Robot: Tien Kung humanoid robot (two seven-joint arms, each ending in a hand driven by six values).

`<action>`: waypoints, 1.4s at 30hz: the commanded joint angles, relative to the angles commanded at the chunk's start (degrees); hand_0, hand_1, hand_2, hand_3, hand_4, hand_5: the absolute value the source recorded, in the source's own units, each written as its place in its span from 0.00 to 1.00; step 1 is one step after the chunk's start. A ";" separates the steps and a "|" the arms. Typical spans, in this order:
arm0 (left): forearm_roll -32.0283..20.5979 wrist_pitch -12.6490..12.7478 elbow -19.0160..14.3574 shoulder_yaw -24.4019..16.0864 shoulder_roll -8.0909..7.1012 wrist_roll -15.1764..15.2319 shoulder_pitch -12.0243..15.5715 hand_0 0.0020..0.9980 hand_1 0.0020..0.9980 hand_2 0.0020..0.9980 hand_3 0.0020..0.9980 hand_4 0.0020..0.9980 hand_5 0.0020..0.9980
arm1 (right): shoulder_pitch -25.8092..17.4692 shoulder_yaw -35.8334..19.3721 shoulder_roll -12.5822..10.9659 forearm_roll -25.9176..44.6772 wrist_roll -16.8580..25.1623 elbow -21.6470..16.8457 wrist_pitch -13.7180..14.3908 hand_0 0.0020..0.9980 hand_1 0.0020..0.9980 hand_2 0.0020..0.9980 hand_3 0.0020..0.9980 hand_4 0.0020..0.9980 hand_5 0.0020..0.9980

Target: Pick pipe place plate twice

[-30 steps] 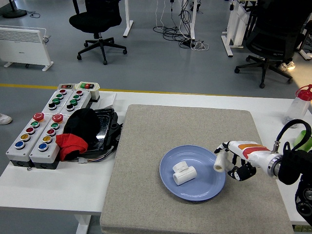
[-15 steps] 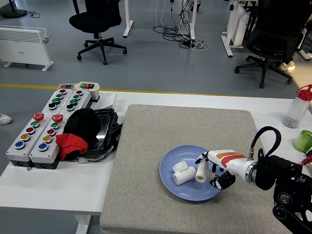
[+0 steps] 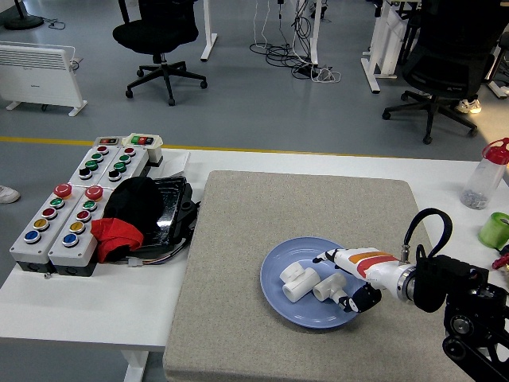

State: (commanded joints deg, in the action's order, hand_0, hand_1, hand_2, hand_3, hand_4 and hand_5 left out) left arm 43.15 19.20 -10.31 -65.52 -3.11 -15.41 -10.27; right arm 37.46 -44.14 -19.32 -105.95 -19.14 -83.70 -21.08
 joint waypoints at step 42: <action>1.89 -0.05 0.00 -1.02 0.18 -0.35 0.85 0.72 0.76 0.73 0.68 0.42 1.00 | -11.19 -31.89 -0.40 68.20 23.26 3.89 34.39 0.87 0.83 0.91 0.88 0.62 0.52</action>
State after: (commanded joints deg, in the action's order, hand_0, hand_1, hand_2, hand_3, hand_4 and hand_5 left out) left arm 45.04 19.15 -10.31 -66.54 -2.93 -15.76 -9.41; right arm 26.27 -76.03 -19.72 -37.75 4.12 -79.80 13.31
